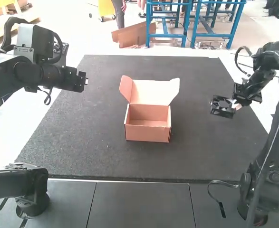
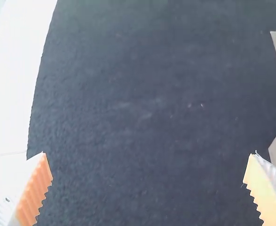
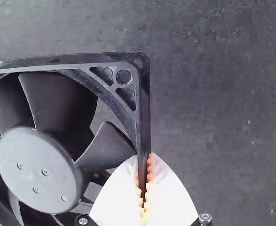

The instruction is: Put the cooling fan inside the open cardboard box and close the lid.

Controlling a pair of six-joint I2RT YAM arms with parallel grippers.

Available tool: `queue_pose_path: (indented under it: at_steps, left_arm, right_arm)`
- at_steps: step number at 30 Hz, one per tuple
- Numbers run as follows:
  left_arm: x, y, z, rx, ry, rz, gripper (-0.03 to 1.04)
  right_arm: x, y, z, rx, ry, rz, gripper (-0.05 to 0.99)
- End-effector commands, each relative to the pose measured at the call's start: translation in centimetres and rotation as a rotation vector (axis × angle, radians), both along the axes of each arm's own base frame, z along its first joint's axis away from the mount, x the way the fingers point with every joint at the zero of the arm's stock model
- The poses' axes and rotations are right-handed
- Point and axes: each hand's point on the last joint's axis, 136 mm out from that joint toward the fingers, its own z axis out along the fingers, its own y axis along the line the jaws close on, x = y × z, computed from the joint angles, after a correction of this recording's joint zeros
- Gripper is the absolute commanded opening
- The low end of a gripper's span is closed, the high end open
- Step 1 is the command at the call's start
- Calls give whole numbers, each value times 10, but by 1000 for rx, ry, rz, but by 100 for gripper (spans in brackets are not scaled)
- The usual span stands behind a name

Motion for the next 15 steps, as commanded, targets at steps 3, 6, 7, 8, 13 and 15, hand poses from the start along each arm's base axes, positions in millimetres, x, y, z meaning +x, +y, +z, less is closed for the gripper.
queue_pose_path:
  at_steps: [3, 6, 7, 8, 13, 15]
  left_arm:
    - [-4, -4, -10, -9, 9, -20, 97]
    - [-5, -3, -15, -10, 9, -20, 97]
    - [-5, -3, -17, -10, 9, -20, 97]
    - [-5, -3, -19, -10, 9, -20, 97]
    - [-9, -2, -27, -7, 20, -20, 97]
    - [-11, -2, -28, -6, 18, -21, 97]
  right_arm:
    - [-22, 25, 82, 65, -160, -70, 0]
    - [-32, 39, 114, 91, -230, -136, 0]
    - [-35, 46, 122, 101, -248, -144, 0]
    - [-40, 55, 129, 117, -258, -153, 0]
    - [-70, 111, 149, 181, -207, -105, 0]
    - [-78, 136, 155, 206, -194, -71, 0]
